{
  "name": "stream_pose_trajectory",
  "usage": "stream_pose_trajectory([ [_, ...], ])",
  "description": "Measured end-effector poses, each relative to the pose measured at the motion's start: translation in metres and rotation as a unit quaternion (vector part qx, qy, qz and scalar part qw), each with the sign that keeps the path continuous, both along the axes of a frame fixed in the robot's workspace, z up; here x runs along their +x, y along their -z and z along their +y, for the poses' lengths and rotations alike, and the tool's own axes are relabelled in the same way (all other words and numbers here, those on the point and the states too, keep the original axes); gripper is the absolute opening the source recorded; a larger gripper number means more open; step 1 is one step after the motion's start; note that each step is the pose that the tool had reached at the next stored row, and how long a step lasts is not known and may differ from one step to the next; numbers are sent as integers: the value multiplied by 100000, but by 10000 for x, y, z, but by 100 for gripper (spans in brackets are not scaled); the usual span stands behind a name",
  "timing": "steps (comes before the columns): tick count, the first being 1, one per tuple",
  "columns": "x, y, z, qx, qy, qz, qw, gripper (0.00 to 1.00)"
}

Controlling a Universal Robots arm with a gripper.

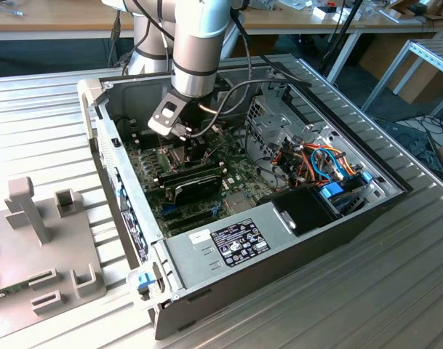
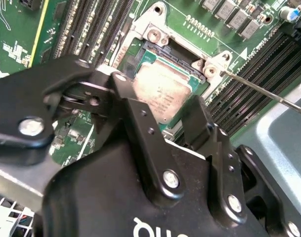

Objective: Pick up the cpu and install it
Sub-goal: 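Place the cpu into insertion slot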

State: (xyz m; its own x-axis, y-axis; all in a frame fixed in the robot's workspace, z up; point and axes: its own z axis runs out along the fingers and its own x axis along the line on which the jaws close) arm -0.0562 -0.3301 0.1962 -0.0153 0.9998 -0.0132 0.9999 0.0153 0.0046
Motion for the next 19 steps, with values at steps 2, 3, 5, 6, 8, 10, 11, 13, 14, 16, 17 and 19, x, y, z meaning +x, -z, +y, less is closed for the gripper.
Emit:
stream_pose_trajectory([
  [2, -1, -3, -2, -36, -4, 27, 100000, 68],
  [3, -1, -3, -2, -38, -4, 30, 100000, 68],
  [5, -1, -3, -2, -38, -3, 31, 100000, 68],
  [6, -1, -3, -2, -43, -4, 31, 100000, 68],
  [8, -1, -12, -2, -46, -3, 34, 100000, 68],
  [10, -1, -31, -1, -35, -2, 30, 100000, 68],
  [11, -1, -31, -1, -29, -5, 25, 100000, 68],
  [13, 0, -23, 9, -33, -1554, 26, 99988, 68],
  [14, 1, -20, 12, -38, -1918, 29, 99982, 68],
  [16, 0, -15, 14, -77, -2089, 35, 99978, 68],
  [17, 0, -15, 14, -88, -2120, 38, 99977, 68],
  [19, 0, -13, 23, -67, -2108, 23, 99978, 68],
])
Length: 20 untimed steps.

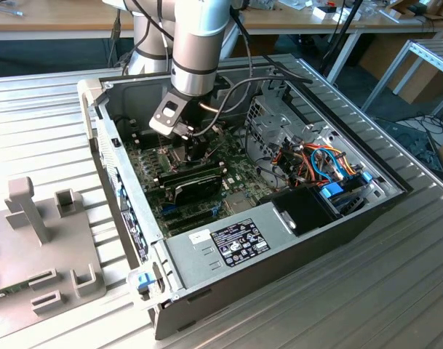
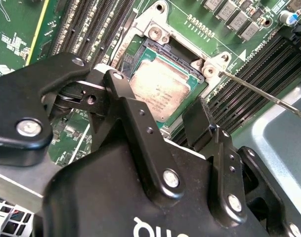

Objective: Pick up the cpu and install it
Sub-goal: 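Place the cpu into insertion slot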

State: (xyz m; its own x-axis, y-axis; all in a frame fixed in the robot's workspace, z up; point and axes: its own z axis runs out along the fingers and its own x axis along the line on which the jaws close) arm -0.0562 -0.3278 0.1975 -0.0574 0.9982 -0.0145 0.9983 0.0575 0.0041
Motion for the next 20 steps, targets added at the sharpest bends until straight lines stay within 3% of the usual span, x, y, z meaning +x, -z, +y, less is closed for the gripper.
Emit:
stream_pose_trajectory([
  [9, 1, -3, 5, -68, -19, 3, 100000, 66],
  [11, 0, -3, 5, -32, -21, 22, 100000, 56],
  [20, 1, -21, 7, -3, -13, 6, 100000, 56],
])
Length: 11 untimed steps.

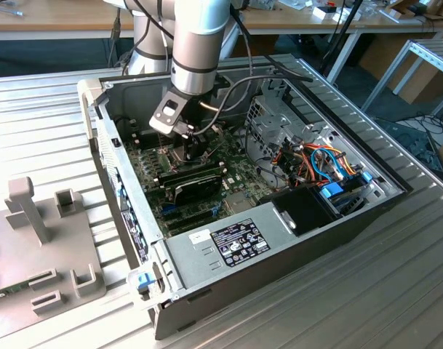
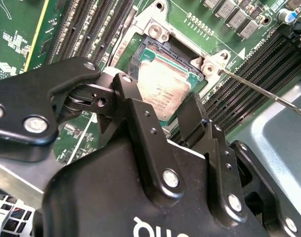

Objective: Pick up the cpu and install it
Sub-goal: 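Place the cpu into insertion slot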

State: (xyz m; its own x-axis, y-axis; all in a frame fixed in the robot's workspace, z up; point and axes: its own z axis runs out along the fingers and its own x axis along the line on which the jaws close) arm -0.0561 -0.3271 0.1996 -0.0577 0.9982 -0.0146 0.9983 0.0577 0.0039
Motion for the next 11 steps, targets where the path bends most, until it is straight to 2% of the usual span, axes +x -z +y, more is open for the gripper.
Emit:
stream_pose_trajectory([
  [3, 0, -5, 0, -2, 83, -3, 100000, 56],
  [7, 0, -7, -1, -18, 1897, 5, 99982, 56],
  [11, 0, -6, -1, -8, 1914, 2, 99982, 56],
])
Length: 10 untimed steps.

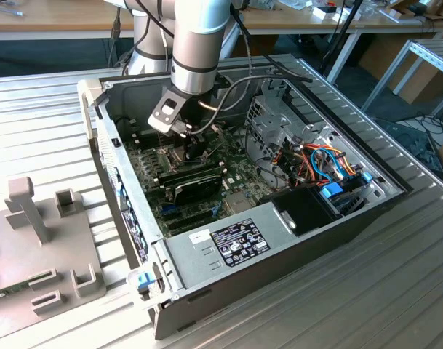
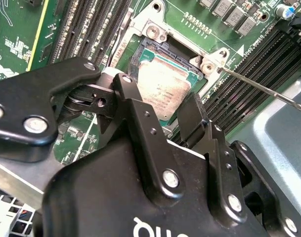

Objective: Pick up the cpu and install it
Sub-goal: 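Place the cpu into insertion slot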

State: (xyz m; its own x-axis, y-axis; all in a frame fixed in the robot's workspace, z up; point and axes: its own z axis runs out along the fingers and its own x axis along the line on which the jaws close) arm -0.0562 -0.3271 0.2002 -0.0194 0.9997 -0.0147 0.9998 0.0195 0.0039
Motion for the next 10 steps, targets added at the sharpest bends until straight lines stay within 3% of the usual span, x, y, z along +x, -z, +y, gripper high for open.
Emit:
stream_pose_trajectory([
  [10, 1, 2, 2, 30, 16, -16, 100000, 57],
])
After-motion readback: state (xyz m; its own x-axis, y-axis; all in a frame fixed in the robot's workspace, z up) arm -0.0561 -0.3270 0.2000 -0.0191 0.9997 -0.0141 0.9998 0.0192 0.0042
